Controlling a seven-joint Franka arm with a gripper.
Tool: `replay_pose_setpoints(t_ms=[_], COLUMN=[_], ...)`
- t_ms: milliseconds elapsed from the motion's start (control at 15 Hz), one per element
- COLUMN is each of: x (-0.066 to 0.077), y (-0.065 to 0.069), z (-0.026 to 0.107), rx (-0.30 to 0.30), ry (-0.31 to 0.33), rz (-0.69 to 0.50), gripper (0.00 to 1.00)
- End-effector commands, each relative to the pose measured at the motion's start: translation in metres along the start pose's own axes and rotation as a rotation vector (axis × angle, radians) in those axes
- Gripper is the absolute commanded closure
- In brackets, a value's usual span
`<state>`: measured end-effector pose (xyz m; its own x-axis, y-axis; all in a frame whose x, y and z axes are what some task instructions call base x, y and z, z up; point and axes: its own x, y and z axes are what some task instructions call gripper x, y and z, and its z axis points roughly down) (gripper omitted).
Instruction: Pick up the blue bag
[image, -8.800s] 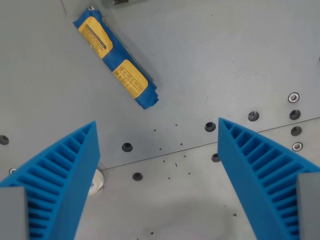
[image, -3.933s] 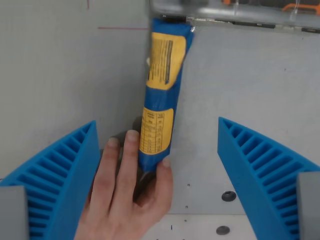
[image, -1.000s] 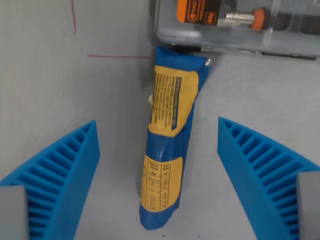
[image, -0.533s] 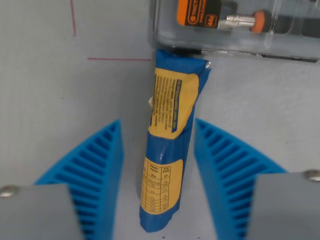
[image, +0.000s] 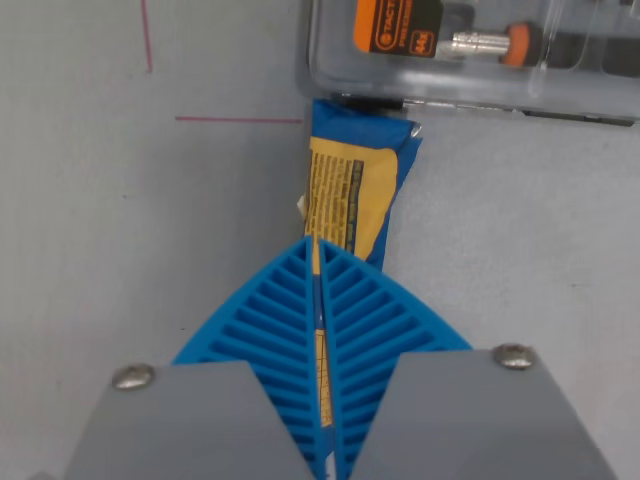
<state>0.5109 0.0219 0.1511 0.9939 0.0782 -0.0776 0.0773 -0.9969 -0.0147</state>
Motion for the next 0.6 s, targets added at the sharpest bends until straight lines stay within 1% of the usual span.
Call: replay_pose_setpoints(t_ms=[67, 267, 600], x=[-0.0059, -0.0059, -0.0073], y=[0.0011, 0.0011, 0.0009], z=[0.0014, 0.0014, -0.0068], rx=[-0.017, -0.017, -0.017], ry=[0.092, 0.092, 0.092], rz=[-0.019, -0.019, -0.019], gripper=[1.00, 1.00, 1.00])
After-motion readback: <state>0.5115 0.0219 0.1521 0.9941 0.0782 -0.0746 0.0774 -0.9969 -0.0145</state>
